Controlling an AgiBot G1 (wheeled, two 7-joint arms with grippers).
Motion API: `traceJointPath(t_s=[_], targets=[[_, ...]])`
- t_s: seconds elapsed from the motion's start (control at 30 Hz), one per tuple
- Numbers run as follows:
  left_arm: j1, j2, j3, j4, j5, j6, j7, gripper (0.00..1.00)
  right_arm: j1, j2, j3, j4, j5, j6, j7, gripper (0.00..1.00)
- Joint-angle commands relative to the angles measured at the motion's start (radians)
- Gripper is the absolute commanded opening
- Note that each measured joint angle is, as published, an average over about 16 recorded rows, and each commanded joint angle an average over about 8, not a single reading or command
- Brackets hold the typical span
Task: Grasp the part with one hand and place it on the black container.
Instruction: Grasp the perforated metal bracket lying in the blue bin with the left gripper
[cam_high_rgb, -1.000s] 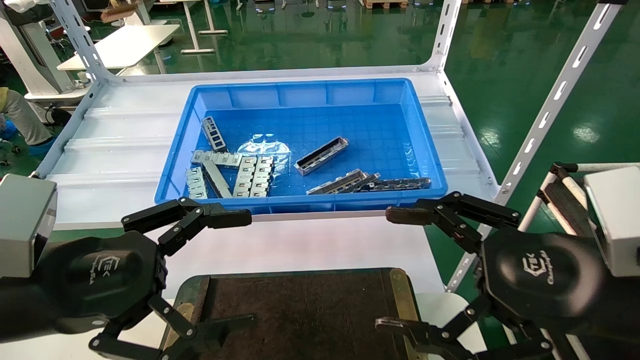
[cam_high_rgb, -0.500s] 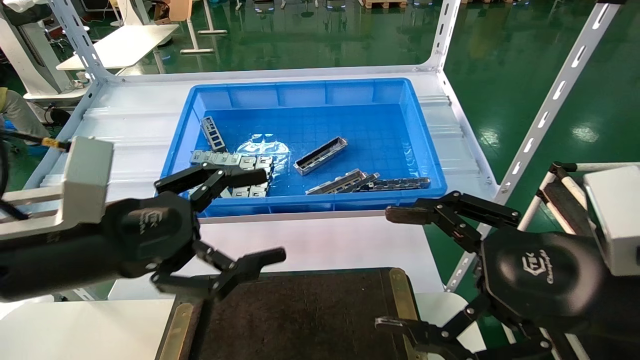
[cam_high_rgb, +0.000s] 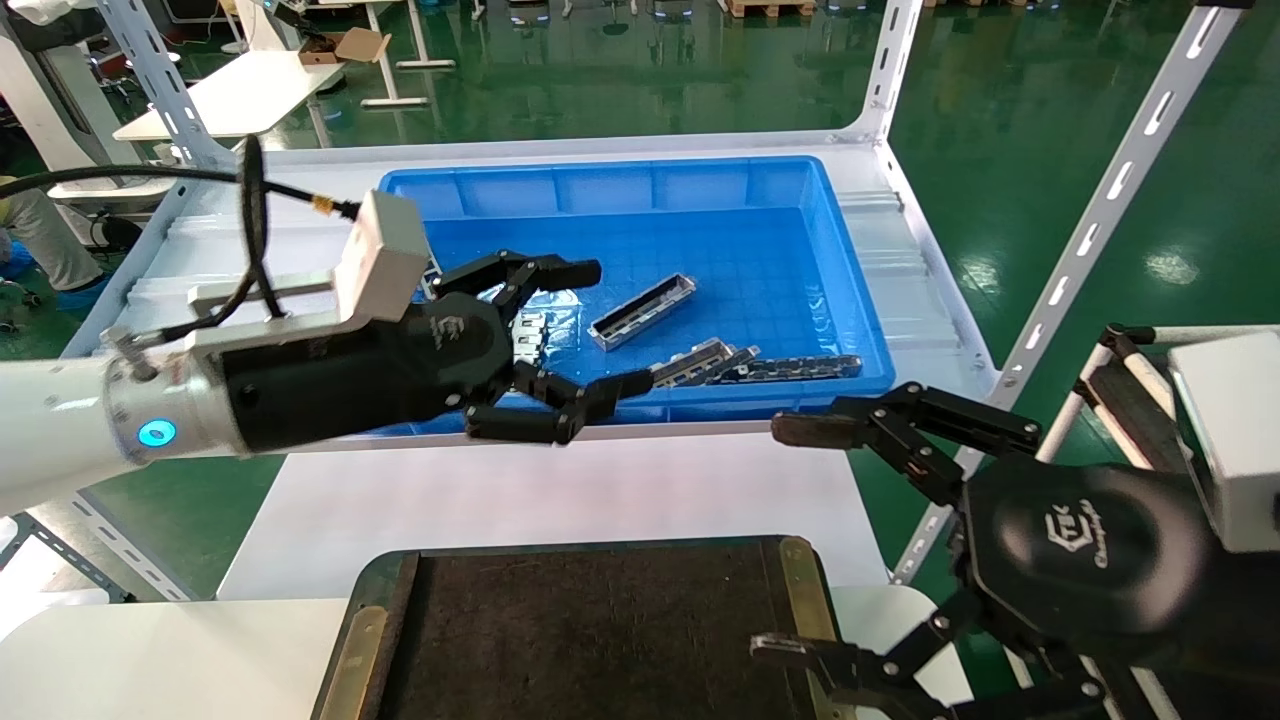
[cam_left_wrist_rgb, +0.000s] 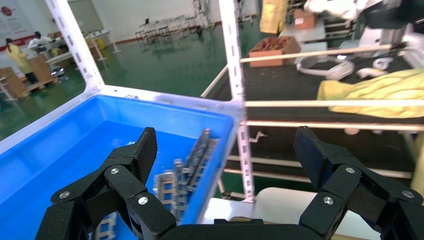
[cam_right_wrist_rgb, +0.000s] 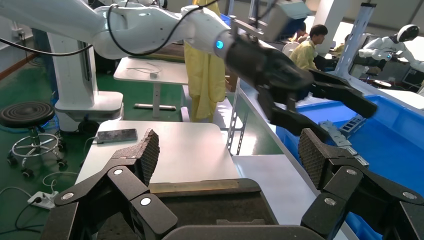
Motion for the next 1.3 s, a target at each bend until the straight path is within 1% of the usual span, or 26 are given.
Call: traceJointPath(t_s=[0.03, 0.23, 0.4, 0.5, 0.67, 0.77, 0.87, 1.07, 1.27, 1.3], targets=[[-0.039, 0.036, 0.015, 0.068, 0.028, -0.005, 0.024, 1.0, 0.0, 0.0, 0.0, 0.0, 0.0, 0.0, 0.0, 1.0], [-0.134, 0.145, 0.048, 0.294, 0.093, -0.057, 0.117, 1.0, 0.0, 0.0, 0.0, 0.0, 0.0, 0.0, 0.0, 1.0], [-0.193, 0.224, 0.067, 0.46, 0.139, -0.134, 0.206, 1.0, 0.0, 0.0, 0.0, 0.0, 0.0, 0.0, 0.0, 1.0], [-0.22, 0.268, 0.075, 0.548, 0.162, -0.215, 0.257, 1.0, 0.0, 0.0, 0.0, 0.0, 0.0, 0.0, 0.0, 1.0], [-0.25, 0.335, 0.088, 0.657, 0.196, -0.395, 0.324, 1.0, 0.0, 0.0, 0.0, 0.0, 0.0, 0.0, 0.0, 1.0], [-0.257, 0.36, 0.095, 0.685, 0.208, -0.477, 0.346, 1.0, 0.0, 0.0, 0.0, 0.0, 0.0, 0.0, 0.0, 1.0], [-0.253, 0.372, 0.1, 0.689, 0.208, -0.521, 0.354, 1.0, 0.0, 0.0, 0.0, 0.0, 0.0, 0.0, 0.0, 1.0], [-0.231, 0.38, 0.114, 0.66, 0.19, -0.555, 0.335, 1.0, 0.0, 0.0, 0.0, 0.0, 0.0, 0.0, 0.0, 1.0], [-0.207, 0.383, 0.147, 0.62, 0.172, -0.57, 0.301, 1.0, 0.0, 0.0, 0.0, 0.0, 0.0, 0.0, 0.0, 1.0], [-0.204, 0.383, 0.154, 0.614, 0.17, -0.574, 0.296, 1.0, 0.0, 0.0, 0.0, 0.0, 0.0, 0.0, 0.0, 0.98]])
